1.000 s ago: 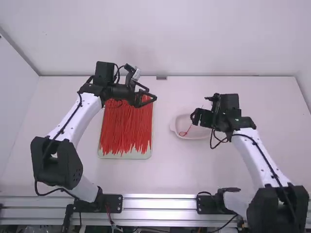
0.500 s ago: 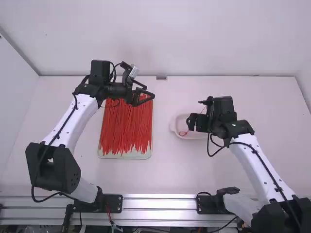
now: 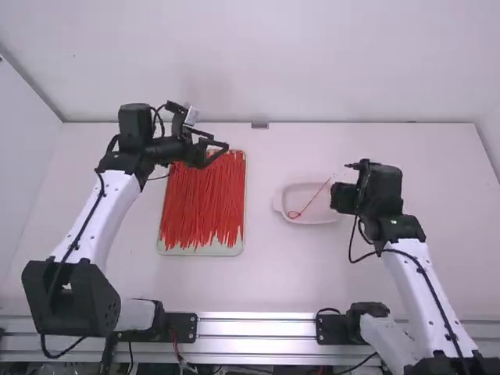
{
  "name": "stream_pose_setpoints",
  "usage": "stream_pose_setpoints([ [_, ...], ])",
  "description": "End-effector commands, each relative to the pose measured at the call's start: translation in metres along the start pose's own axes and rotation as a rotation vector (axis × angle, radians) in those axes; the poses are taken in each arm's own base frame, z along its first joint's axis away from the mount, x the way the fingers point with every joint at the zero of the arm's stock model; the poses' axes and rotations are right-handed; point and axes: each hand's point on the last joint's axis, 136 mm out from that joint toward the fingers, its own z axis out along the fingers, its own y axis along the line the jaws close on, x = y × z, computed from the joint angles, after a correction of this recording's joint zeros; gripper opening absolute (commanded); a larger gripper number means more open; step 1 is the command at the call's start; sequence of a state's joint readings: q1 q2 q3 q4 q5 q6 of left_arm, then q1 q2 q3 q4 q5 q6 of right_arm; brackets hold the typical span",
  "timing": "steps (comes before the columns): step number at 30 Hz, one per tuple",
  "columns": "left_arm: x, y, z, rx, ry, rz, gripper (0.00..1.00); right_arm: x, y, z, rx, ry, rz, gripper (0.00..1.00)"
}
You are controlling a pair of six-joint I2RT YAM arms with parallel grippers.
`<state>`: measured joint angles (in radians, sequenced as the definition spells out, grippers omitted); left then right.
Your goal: Fasten the cable tie
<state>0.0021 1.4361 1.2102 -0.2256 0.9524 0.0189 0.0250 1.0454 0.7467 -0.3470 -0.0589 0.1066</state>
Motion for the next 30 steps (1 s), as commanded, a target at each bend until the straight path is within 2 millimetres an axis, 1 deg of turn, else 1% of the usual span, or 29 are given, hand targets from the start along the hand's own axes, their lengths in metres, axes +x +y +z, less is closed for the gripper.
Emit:
stream_pose_setpoints([
  [1,-0.003,-0.004,-0.009,-0.053,-0.028,0.021,0.78,0.003,-0.018,-0.005,0.075,-0.037,-0.062,0.74],
  [3,-0.003,-0.004,-0.014,-0.09,-0.051,0.049,0.74,0.003,-0.018,-0.008,0.074,-0.08,-0.094,0.7],
  [11,-0.005,-0.003,-0.037,-0.249,-0.163,0.163,0.58,0.007,-0.017,-0.021,0.065,-0.262,-0.103,0.52],
  [13,0.002,-0.002,-0.042,-0.285,-0.168,0.162,0.55,0.008,-0.017,-0.024,0.063,-0.301,-0.105,0.48],
  [15,0.012,0.0,-0.049,-0.339,-0.173,0.158,0.49,0.011,-0.017,-0.027,0.061,-0.355,-0.108,0.42],
  [16,0.015,0.001,-0.051,-0.351,-0.174,0.157,0.48,0.014,-0.017,-0.027,0.061,-0.355,-0.108,0.41],
  [21,0.041,0.008,-0.068,-0.471,-0.184,0.146,0.36,0.045,-0.02,-0.022,0.061,-0.355,-0.108,0.29],
  [24,0.06,0.013,-0.079,-0.554,-0.191,0.139,0.28,0.064,-0.022,-0.017,0.061,-0.355,-0.108,0.22],
  [25,0.063,0.014,-0.081,-0.567,-0.192,0.138,0.26,0.066,-0.023,-0.016,0.061,-0.355,-0.108,0.21],
  [28,0.083,0.021,-0.093,-0.648,-0.198,0.131,0.18,0.083,-0.025,-0.011,0.061,-0.355,-0.108,0.14],
  [30,0.092,0.024,-0.098,-0.685,-0.201,0.127,0.14,0.09,-0.026,-0.008,0.061,-0.355,-0.108,0.11],
])
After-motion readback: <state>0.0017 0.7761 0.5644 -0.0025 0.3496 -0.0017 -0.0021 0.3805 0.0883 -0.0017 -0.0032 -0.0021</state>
